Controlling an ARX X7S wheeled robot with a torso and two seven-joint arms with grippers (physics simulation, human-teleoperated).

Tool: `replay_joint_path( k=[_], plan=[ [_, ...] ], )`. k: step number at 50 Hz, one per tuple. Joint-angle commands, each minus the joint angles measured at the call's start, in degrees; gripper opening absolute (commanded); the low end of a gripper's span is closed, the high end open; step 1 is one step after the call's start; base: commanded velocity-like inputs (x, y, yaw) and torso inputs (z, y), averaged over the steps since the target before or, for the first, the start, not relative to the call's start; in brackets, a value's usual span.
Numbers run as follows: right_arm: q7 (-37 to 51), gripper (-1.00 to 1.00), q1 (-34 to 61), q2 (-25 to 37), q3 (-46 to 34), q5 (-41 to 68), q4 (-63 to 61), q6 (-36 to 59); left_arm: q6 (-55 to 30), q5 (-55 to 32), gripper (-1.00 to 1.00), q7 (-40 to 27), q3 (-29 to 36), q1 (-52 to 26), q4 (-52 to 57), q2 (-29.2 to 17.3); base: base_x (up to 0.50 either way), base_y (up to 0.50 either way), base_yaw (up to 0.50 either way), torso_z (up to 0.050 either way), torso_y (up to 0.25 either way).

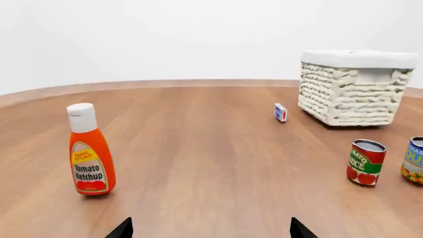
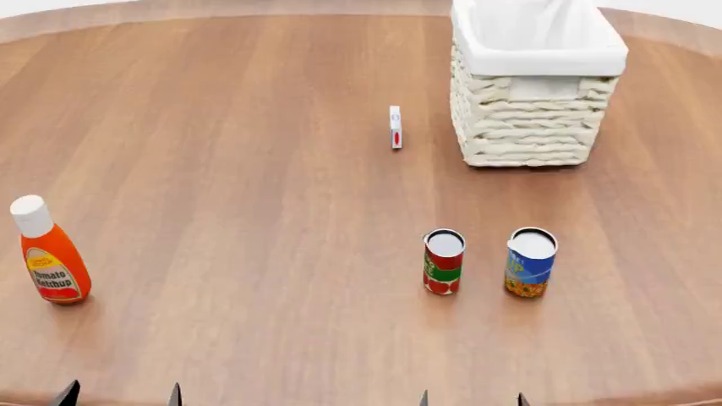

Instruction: Pick up the tomato sauce, and put it in the basket.

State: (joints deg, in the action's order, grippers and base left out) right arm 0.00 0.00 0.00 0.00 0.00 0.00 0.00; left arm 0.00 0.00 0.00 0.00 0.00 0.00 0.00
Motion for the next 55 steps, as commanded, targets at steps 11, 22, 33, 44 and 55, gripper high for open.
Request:
replay_joint_path(
  k=[11,22,33,44,55],
  plan=[
    [3.48,1.0,-0.66,2.45,-2.99,2.19,-8.63,5.17,-5.55,-3.81,1.0,-2.47,2.12,1.41,11.82,-2.92,0.0,0.0,0.0,0.0,0.0],
    [5.32,1.0,-1.92,5.04,-3.61,2.73,-27.9,14.68,-11.14,-7.09,1.0,-4.26,1.31,5.49,32.03,-5.2,0.0,0.0,0.0,0.0,0.0],
    [7.55,1.0,1.71,6.71,-3.9,3.32,-45.46,29.88,-26.48,-13.04,1.0,-7.23,-1.56,0.74,48.92,-7.54,0.0,0.0,0.0,0.0,0.0],
    [7.18,1.0,0.33,7.95,-1.82,5.87,-45.48,27.28,-24.82,-13.47,1.0,-7.43,-1.04,1.27,47.15,-8.23,0.14,0.0,0.0,0.0,0.0],
    [7.6,1.0,0.37,8.3,-0.58,8.13,-45.32,28.22,-24.79,-14.76,1.0,-7.79,-0.89,0.69,46.03,-8.65,0.5,0.0,0.0,0.0,0.0]
  ],
)
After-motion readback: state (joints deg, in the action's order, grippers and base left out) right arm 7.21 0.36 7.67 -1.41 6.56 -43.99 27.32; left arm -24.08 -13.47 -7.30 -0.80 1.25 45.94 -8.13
